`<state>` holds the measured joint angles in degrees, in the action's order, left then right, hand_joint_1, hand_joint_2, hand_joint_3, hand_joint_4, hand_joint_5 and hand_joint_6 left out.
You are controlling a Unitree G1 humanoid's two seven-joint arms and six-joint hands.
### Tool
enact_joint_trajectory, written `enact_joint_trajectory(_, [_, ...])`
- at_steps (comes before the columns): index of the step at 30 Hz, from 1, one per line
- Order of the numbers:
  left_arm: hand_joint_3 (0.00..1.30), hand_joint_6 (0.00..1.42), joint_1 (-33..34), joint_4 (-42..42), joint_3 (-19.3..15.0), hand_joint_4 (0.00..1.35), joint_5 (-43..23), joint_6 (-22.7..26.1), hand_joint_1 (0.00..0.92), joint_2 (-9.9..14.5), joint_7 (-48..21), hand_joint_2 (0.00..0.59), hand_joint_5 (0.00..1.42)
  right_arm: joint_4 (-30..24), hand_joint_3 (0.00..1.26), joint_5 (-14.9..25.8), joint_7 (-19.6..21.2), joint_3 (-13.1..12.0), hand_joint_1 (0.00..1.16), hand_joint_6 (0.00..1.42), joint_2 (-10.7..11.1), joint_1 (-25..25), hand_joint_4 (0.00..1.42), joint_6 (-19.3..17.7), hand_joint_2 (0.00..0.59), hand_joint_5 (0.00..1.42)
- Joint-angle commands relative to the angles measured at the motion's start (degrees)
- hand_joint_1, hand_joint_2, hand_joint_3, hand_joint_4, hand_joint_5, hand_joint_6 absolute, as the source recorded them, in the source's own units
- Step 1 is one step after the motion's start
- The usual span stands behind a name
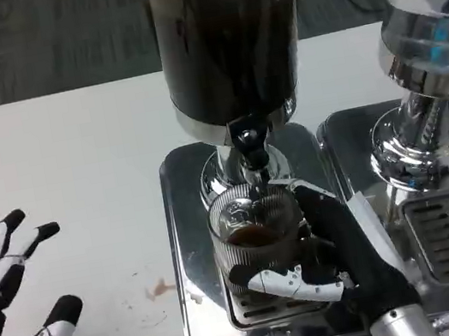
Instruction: Grasp the cup under the faucet to collect the drink, then remove the cup.
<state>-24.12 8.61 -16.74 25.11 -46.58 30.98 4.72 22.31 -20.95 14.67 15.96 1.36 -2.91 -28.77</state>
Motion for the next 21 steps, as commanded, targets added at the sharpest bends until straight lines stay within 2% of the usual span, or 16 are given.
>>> enact_joint_trajectory(1, [0.17, 0.00, 0.20, 0.42, 0.19, 0.00, -0.58, 0.27, 0.000, 0.87, -0.14, 0.237, 0.00, 1.23, 0.44, -0.56, 0.99, -0.12, 0.93, 0.80, -0.35, -0.07, 0.52, -0.60, 0.125, 0.65])
enact_joint_trajectory(12, [0.17, 0.00, 1.60, 2.12, 1.23, 0.00, -1.16, -0.33, 0.000, 1.57, -0.61, 0.236, 0.00, -0.04, 0.47, -1.77, 3.61, -0.42, 0.93, 0.88, -0.46, -1.34, 0.56, -0.91, 0.133, 0.69])
enact_joint_trajectory(17, [0.17, 0.00, 2.63, 3.25, 2.19, 0.00, -1.40, -0.56, 0.000, 1.83, -0.55, 0.236, 0.00, -3.03, 0.48, -2.31, 3.21, -0.52, 0.93, 0.90, 0.18, -2.84, 0.56, -0.56, 0.129, 0.71])
enact_joint_trajectory(21, [0.16, 0.00, 3.63, 4.65, 3.09, 0.00, -1.22, -0.36, 0.000, 2.37, -0.75, 0.236, 0.00, -6.03, 0.48, -2.08, 1.01, -0.66, 0.93, 0.91, 1.61, -4.69, 0.56, 0.18, 0.126, 0.72])
